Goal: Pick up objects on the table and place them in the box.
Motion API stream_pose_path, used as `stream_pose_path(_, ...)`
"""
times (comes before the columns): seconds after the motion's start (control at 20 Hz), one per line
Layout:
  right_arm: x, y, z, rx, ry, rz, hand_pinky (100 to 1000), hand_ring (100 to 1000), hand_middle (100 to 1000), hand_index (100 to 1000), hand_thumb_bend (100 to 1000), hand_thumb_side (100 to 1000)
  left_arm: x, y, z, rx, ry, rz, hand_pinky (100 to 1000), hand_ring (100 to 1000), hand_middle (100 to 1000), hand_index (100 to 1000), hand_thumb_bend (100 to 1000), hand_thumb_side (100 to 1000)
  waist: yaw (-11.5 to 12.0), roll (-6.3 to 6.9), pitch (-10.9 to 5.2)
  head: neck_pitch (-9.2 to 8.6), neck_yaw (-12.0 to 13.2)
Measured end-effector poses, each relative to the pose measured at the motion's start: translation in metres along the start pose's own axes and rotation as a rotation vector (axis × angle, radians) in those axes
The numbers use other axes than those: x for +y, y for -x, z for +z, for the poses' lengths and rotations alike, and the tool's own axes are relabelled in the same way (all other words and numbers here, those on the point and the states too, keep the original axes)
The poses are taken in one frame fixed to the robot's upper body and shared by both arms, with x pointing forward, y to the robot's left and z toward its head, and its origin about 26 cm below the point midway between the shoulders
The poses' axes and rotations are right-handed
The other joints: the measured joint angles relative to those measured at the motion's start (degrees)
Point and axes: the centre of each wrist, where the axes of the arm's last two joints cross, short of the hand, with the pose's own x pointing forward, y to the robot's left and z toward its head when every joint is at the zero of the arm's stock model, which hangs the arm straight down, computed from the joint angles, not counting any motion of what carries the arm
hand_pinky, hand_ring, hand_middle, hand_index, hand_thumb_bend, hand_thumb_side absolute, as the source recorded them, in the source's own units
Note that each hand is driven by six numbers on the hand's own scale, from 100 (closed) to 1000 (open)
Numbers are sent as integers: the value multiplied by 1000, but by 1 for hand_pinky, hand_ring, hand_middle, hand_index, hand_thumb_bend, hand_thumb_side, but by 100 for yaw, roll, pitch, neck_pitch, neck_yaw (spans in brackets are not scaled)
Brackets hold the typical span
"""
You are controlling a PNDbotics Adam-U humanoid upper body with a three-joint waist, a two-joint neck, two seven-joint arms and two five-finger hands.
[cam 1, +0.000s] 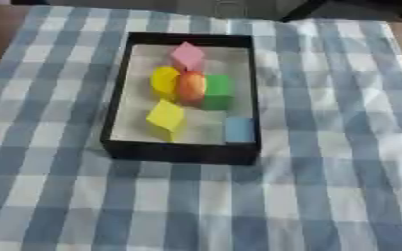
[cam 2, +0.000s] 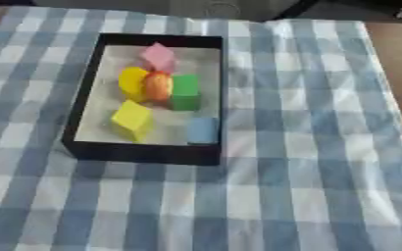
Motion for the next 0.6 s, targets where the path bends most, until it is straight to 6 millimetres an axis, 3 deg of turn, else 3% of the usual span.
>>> stream_pose_path(0.6,10,8,4,-10,19,-14,792,807,698,830,100,749,-13,9,9,-7,-28,84,837,709,792,858,137,783,10,0,7,-19,-21)
